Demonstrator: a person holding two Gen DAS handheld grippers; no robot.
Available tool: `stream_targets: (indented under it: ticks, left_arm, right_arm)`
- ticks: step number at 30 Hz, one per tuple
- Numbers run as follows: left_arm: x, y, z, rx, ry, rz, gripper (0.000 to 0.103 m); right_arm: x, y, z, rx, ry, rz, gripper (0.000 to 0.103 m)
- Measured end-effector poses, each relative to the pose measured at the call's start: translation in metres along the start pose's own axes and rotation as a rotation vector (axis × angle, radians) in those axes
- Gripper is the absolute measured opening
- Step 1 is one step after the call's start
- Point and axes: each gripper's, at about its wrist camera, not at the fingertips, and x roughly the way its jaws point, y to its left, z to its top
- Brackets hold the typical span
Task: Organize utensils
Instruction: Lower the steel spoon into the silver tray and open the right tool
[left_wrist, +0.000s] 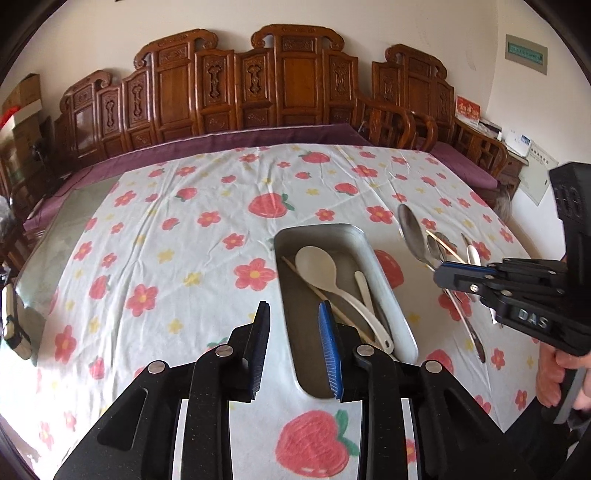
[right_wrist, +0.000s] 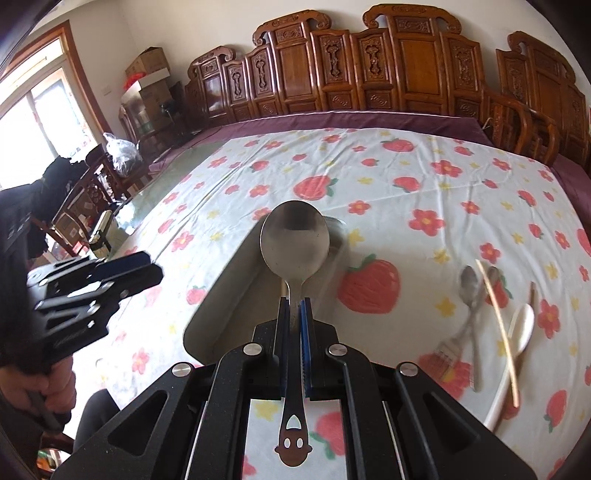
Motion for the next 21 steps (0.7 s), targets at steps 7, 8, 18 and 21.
stream_targets:
  ticks: [7, 8, 18, 21]
  left_arm:
    - [-0.019, 0.02, -0.009, -0.031, -0.053, 0.025, 0.033]
    - [-0.021, 0.023, -0.01, -0.04, -0.058, 0.023, 0.033]
    - [-0.025, 0.041, -0.014, -0.069, -0.072, 0.039, 0.039]
    - [-0.023, 0.043, -0.017, -0.07, -0.068, 0.044, 0.039]
  right_arm:
    - [0.029, 0.015, 0.016, 0.017, 0.024, 0.024, 0.007]
    - [0.035, 0.017, 0.017, 0.023, 0.033, 0.025, 0.007]
    - [0.071, 0.029, 0.023, 0.033, 0.065, 0.002, 0.007]
    - [0.078, 0.027, 0.021, 0.052, 0.077, 0.001, 0.007]
